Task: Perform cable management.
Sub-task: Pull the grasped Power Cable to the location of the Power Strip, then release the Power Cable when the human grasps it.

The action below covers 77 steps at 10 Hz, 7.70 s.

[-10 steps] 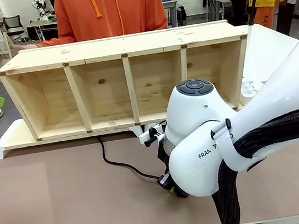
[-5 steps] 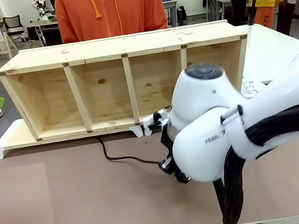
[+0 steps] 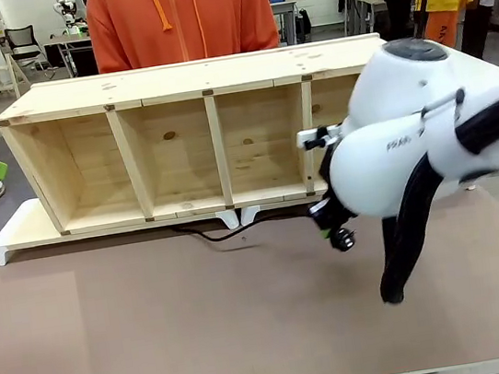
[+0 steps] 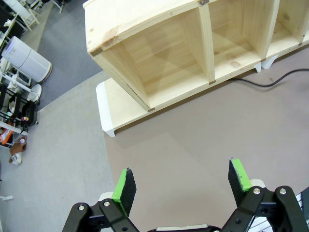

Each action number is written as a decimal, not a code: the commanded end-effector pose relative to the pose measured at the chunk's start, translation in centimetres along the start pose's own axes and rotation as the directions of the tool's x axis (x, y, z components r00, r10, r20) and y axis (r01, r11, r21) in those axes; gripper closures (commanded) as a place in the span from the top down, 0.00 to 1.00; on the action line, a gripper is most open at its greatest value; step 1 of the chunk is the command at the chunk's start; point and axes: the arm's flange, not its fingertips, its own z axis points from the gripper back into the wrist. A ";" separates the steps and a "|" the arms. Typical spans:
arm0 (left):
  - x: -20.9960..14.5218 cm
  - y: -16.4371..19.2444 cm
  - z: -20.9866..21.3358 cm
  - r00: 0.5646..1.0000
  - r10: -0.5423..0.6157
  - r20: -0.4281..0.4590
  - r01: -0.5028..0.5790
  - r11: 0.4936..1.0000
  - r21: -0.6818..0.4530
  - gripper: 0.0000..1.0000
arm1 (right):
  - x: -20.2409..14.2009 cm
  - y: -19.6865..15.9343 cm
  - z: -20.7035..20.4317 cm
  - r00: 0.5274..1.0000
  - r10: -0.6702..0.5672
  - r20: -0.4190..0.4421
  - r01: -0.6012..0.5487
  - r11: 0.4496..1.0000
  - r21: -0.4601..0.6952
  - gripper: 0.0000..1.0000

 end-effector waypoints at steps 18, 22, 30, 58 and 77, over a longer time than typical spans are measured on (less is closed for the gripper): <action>-0.1 0.1 0.1 1.000 -0.004 -0.006 0.004 1.000 -0.002 1.00 | -1.5 -21.0 4.7 0.974 -0.227 0.024 0.227 0.954 -0.194 0.16; -0.1 0.1 0.1 1.000 -0.004 -0.006 0.004 1.000 -0.002 1.00 | -1.5 -20.9 4.8 0.975 -0.222 0.025 0.222 0.954 -0.202 0.16; -0.1 0.1 0.1 1.000 -0.004 -0.006 0.004 1.000 -0.002 1.00 | 3.0 -24.4 13.0 0.955 -0.189 0.227 0.256 0.912 -0.319 0.16; -0.1 0.1 0.1 1.000 -0.004 -0.006 0.004 1.000 -0.002 1.00 | 10.2 -23.7 12.0 0.942 -0.119 0.313 0.204 0.946 -0.253 0.16; -0.1 0.1 0.1 1.000 -0.004 -0.006 0.004 1.000 -0.002 1.00 | 10.1 -23.5 11.9 0.927 -0.114 0.357 0.236 0.918 -0.319 0.75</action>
